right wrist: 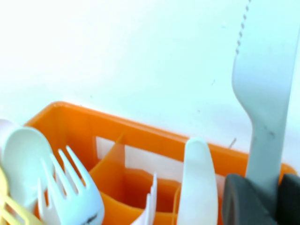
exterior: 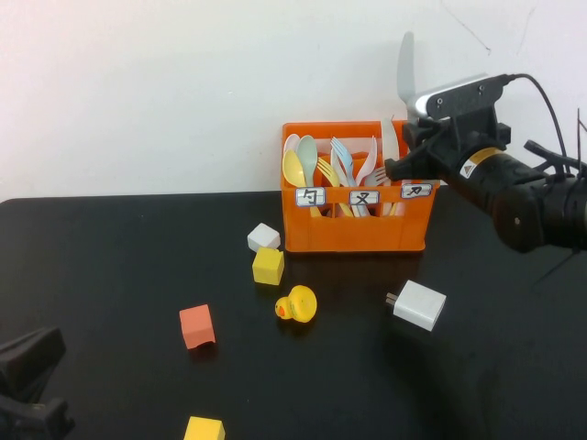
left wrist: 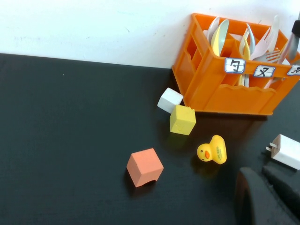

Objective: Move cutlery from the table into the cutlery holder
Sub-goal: Place the knife on the box

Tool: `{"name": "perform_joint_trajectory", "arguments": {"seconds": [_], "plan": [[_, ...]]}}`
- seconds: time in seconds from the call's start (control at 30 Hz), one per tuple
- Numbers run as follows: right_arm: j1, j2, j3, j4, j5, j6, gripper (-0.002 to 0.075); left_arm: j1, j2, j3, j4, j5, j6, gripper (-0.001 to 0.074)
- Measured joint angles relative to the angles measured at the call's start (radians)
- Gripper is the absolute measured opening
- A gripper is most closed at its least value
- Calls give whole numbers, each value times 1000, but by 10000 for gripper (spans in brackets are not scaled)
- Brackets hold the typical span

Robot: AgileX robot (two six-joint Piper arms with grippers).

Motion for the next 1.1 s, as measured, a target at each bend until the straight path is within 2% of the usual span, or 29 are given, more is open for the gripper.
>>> {"name": "perform_joint_trajectory", "arguments": {"seconds": [0.27, 0.5, 0.7, 0.83, 1.0, 1.1], "plan": [[0, 10, -2, 3, -8, 40, 148, 0, 0, 0, 0, 0, 1, -1], [0, 13, -2, 3, -10, 111, 316, 0, 0, 0, 0, 0, 1, -1], [0, 11, -2, 3, -5, 117, 341, 0, 0, 0, 0, 4, 17, -1], [0, -25, -2, -27, 19, 122, 273, 0, 0, 0, 0, 11, 33, -1], [0, -175, -2, -199, 138, 117, 63, 0, 0, 0, 0, 11, 35, -1], [0, -285, -2, -256, 251, 117, 21, 0, 0, 0, 0, 11, 47, -1]]}}
